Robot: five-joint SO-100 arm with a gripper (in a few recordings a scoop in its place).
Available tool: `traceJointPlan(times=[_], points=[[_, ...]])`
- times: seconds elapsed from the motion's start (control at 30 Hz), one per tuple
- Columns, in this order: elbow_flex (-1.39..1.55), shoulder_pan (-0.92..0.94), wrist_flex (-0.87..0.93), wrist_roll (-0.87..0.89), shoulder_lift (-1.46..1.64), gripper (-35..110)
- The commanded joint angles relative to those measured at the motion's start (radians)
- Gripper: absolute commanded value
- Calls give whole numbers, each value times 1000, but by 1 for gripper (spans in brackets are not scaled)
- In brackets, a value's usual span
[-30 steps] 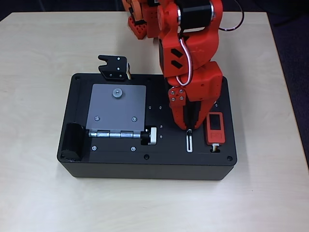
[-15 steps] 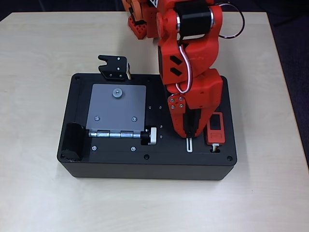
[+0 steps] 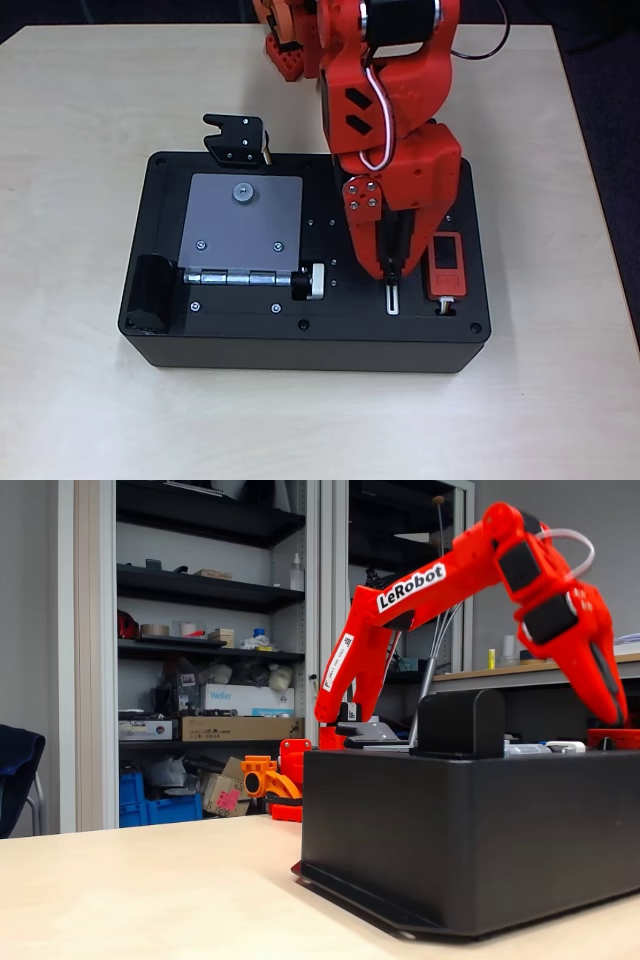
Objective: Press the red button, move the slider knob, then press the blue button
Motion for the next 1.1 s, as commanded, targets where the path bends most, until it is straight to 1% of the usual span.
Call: traceJointPlan(times=[0.0,0.1,0.27,0.4,0.7,1.07], points=[[-41,-12,31,21,28,0],[3,-21,25,48,49,0],[192,-46,-44,107,124,0],[267,-51,-81,117,149,0],[291,-40,-91,97,150,0],[198,-5,-92,63,48,0]])
